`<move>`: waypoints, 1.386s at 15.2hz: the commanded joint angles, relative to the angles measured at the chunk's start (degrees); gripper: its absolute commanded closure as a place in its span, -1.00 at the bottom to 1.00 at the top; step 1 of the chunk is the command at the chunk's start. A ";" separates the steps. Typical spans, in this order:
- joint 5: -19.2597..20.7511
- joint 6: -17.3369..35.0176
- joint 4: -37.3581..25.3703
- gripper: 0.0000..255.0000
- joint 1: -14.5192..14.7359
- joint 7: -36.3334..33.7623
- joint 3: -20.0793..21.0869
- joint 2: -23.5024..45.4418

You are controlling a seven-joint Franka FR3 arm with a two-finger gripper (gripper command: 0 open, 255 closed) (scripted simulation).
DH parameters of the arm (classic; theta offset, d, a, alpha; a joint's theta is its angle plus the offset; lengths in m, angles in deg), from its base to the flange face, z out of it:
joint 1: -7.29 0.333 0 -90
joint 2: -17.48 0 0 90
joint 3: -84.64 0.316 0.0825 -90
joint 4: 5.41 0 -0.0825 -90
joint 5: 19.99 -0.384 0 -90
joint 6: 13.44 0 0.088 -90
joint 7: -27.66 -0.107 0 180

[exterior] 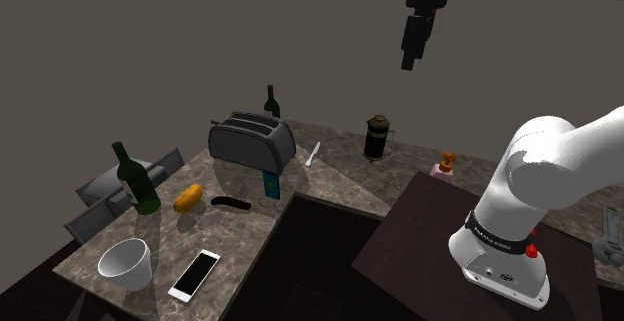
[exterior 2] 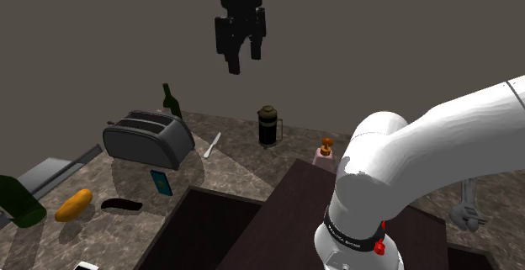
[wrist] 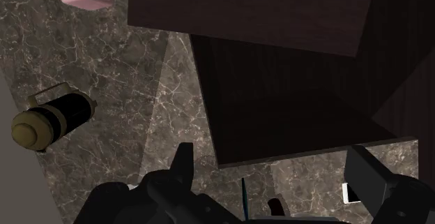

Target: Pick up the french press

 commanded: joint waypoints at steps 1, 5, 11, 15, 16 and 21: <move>0.00 0.00 0.00 -1.00 0.00 0.00 0.00 0.00; 2.87 5.35 5.19 -1.00 -1.06 4.71 -4.00 0.04; 7.20 14.14 10.89 -1.00 -3.04 11.57 -10.30 2.69; 9.83 20.50 13.18 -1.00 -4.34 16.05 -14.70 6.35; 10.41 22.14 13.56 -1.00 -4.64 17.17 -15.82 7.50; 12.58 30.50 14.17 -1.00 -5.73 22.91 -21.50 14.65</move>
